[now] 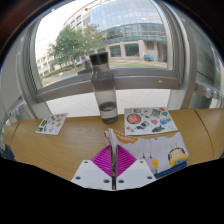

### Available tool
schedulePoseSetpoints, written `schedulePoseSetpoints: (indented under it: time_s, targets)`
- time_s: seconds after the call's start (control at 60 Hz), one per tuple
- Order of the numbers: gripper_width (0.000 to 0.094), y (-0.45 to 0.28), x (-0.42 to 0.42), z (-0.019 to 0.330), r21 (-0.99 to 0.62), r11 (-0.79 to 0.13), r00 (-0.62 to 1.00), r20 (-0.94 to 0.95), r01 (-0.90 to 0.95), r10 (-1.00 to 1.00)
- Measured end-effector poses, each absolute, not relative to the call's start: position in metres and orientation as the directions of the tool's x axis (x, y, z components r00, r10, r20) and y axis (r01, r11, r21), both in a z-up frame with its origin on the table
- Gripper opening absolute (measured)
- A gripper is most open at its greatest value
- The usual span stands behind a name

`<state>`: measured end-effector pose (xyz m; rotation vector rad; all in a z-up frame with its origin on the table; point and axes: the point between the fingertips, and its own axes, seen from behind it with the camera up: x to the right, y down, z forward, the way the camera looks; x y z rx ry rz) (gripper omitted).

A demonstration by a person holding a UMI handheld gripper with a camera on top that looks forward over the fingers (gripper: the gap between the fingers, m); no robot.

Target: Fold towel

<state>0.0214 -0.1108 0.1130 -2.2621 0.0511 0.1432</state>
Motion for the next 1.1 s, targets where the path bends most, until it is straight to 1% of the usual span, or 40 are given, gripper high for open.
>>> schedulePoseSetpoints:
  time_s: [0.1, 0.15, 0.2, 0.217, 0.317, 0.35, 0.433, 0.467, 0.517, 0.583, 0.65, 0.683, 0.717, 0.8, 0.95, 1.05, 1.1]
  targets:
    - [0.0028, -0.111, 0.06, 0.16, -0.789, -0.599, 0.985, -0.172, -0.138, -0.002]
    - [0.0029, -0.113, 0.088, 0.175, -0.797, -0.584, 0.984, -0.176, -0.153, -0.019]
    - [0.0028, -0.114, 0.122, 0.182, -0.806, -0.572, 0.987, -0.155, -0.153, -0.045]
    - [0.0028, -0.109, 0.124, 0.172, -0.809, -0.568, 0.988, -0.143, -0.15, -0.058]
    - [0.003, -0.115, 0.205, 0.156, -0.806, -0.575, 0.986, -0.062, -0.139, -0.152]
    - [0.0058, -0.119, 0.225, 0.149, -0.803, -0.581, 0.984, -0.038, -0.135, -0.176]
    - [0.0108, -0.123, 0.27, 0.114, -0.785, -0.61, 0.979, 0.018, -0.111, -0.202]
    - [0.0173, -0.122, 0.285, 0.099, -0.781, -0.616, 0.978, 0.028, -0.107, -0.206]
    - [0.0346, -0.126, 0.302, 0.084, -0.771, -0.628, 0.975, 0.044, -0.105, -0.218]
    - [0.0516, -0.127, 0.319, 0.07, -0.768, -0.631, 0.974, 0.047, -0.105, -0.22]
    - [0.0666, -0.132, 0.321, 0.084, -0.794, -0.599, 0.977, 0.029, -0.105, -0.209]
    - [0.072, -0.128, 0.323, 0.091, -0.807, -0.582, 0.979, 0.029, -0.096, -0.201]
    - [0.0745, -0.133, 0.322, 0.103, -0.819, -0.567, 0.98, 0.034, -0.084, -0.194]
    - [0.0776, -0.136, 0.309, 0.138, -0.853, -0.519, 0.987, 0.03, -0.057, -0.158]
    - [0.0808, -0.154, 0.245, 0.21, -0.903, -0.426, 0.998, -0.032, -0.052, -0.056]
    - [0.0812, -0.17, 0.199, 0.243, -0.925, -0.379, 1.0, -0.023, -0.024, -0.007]
    - [0.0812, -0.177, 0.177, 0.25, -0.935, -0.355, 1.0, -0.012, -0.01, 0.004]
